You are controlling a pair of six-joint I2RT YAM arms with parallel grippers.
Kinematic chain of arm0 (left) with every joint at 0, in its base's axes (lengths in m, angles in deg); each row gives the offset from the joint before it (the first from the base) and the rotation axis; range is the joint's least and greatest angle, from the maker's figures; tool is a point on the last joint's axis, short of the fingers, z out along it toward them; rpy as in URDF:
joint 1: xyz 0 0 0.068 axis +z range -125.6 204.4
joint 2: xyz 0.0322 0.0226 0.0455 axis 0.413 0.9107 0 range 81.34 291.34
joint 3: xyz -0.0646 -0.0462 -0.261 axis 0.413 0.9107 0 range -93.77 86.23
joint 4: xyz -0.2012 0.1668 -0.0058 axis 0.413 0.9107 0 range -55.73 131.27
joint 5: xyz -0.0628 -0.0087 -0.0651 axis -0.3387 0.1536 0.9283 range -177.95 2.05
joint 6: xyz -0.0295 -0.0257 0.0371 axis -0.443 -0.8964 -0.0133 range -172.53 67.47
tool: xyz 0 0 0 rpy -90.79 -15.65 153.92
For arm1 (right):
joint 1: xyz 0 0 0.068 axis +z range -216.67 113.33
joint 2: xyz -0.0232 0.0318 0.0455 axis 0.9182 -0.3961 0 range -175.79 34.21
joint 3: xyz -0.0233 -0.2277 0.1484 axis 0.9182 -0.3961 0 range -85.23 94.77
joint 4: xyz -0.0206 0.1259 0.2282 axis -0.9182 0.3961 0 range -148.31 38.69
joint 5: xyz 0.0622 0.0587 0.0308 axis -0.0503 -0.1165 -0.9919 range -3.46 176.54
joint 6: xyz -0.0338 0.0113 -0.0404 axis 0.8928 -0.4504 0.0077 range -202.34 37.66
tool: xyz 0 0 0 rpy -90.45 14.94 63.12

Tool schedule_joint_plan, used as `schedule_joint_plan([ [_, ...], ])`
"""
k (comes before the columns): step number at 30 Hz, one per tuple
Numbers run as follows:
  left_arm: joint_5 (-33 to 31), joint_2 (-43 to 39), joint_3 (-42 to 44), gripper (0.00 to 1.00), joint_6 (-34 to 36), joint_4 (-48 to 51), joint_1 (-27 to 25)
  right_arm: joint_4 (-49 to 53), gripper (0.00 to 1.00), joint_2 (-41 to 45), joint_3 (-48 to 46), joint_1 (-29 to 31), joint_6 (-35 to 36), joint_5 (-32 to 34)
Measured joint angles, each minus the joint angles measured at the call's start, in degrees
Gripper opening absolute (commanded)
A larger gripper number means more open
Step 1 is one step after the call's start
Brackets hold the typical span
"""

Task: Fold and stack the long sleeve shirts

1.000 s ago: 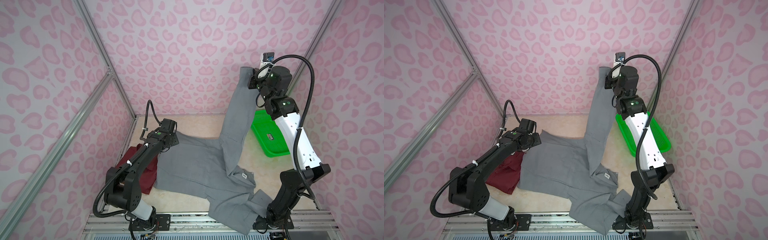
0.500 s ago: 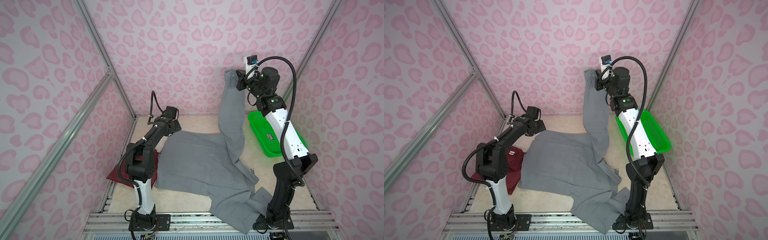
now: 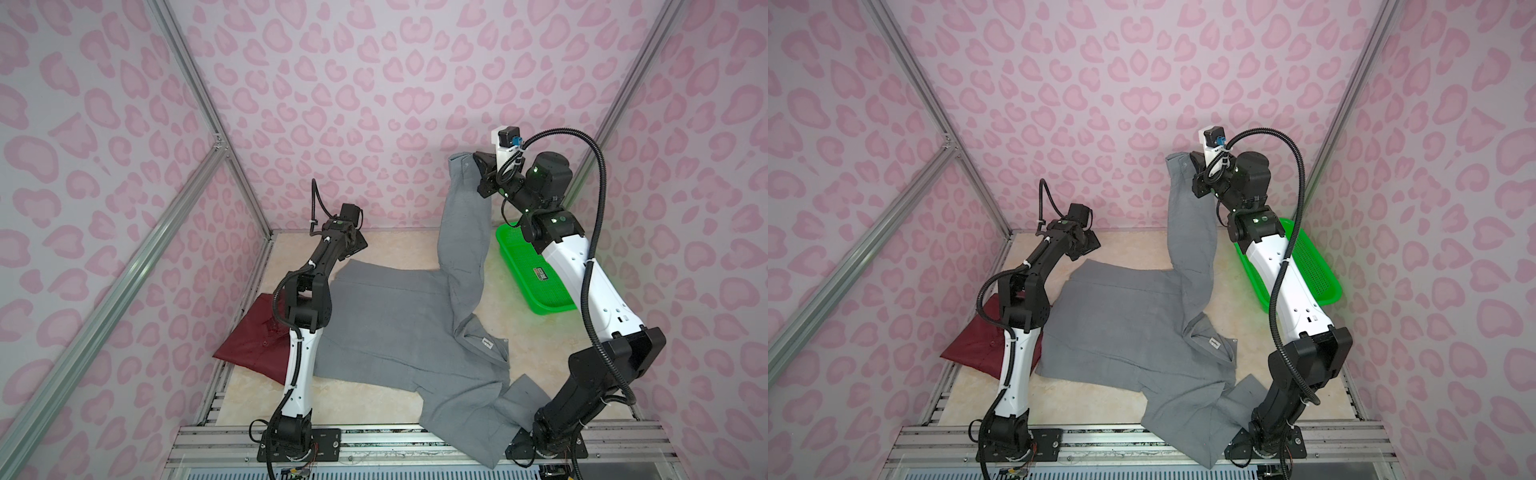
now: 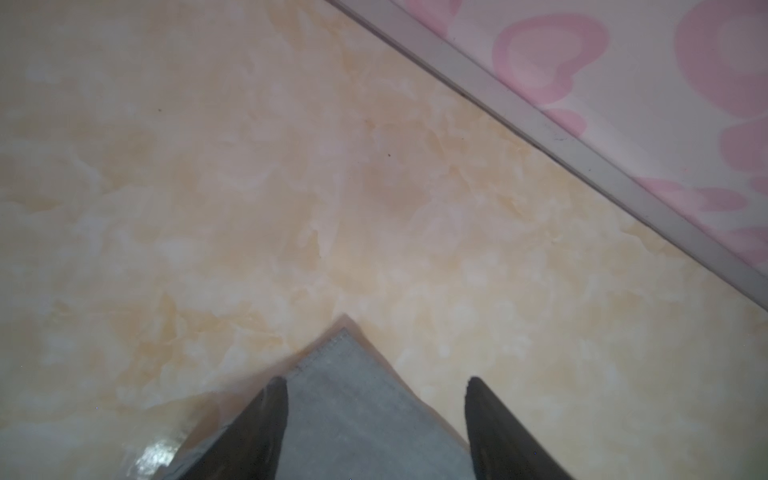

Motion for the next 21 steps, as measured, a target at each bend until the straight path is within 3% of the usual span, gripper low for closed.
schedule_joint_plan([
  [10,-0.61,3.74,-0.66,0.66,-1.27,4.76,0.04,-2.56,0.0,4.17,-2.89,0.0,-0.07,-3.39],
  [14,-1.73,4.55,-0.9,0.57,-1.27,4.81,0.04,-3.28,0.0,5.46,-3.52,0.0,-0.94,-4.37],
  [21,-2.69,5.22,-1.51,0.32,-1.31,4.31,0.39,-4.5,0.0,7.43,-4.0,0.0,-2.01,-7.67],
])
